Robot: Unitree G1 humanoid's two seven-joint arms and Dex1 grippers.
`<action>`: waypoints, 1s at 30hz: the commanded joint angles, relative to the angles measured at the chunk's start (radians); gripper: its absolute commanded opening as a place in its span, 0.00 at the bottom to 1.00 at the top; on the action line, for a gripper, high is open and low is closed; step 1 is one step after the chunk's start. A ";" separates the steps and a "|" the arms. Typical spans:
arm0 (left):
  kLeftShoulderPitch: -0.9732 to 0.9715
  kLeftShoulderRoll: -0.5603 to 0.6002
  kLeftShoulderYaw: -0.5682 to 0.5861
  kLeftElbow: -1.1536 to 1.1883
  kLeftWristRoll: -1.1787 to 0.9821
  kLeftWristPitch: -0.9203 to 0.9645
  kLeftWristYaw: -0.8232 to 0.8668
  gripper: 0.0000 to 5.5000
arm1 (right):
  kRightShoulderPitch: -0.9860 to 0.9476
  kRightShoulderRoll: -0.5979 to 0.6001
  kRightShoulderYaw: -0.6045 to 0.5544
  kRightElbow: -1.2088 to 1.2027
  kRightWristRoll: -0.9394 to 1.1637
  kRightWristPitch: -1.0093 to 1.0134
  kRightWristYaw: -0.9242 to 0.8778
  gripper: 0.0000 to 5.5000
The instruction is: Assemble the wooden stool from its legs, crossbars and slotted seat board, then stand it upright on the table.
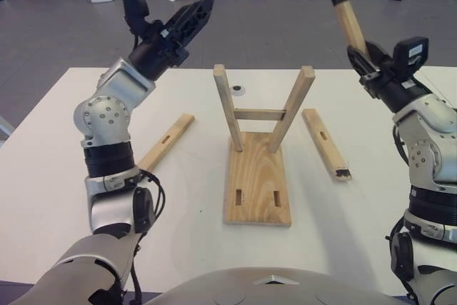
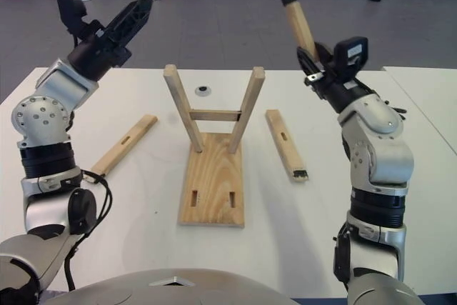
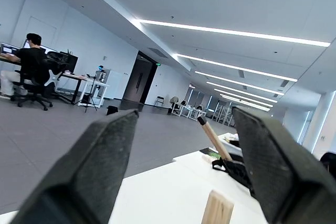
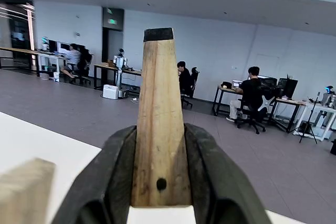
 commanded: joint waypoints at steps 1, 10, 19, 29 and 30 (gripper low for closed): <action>-0.028 -0.083 -0.056 -0.087 -0.066 0.075 0.127 0.60 | -0.065 0.048 0.078 -0.129 0.038 0.071 -0.032 0.24; 0.004 -0.156 -0.082 -0.144 -0.118 0.078 0.249 0.60 | -0.065 0.120 0.153 -0.259 0.133 0.132 -0.045 0.24; 0.001 -0.191 -0.067 -0.129 -0.208 0.063 0.288 0.52 | 0.014 0.081 0.171 -0.292 0.192 0.157 0.024 0.24; 0.027 -0.203 -0.090 -0.137 -0.213 0.052 0.306 0.20 | 0.027 0.083 0.187 -0.269 0.171 0.135 0.018 0.24; 0.029 -0.203 -0.091 -0.136 -0.212 0.050 0.310 0.16 | 0.027 0.086 0.188 -0.267 0.162 0.128 0.011 0.24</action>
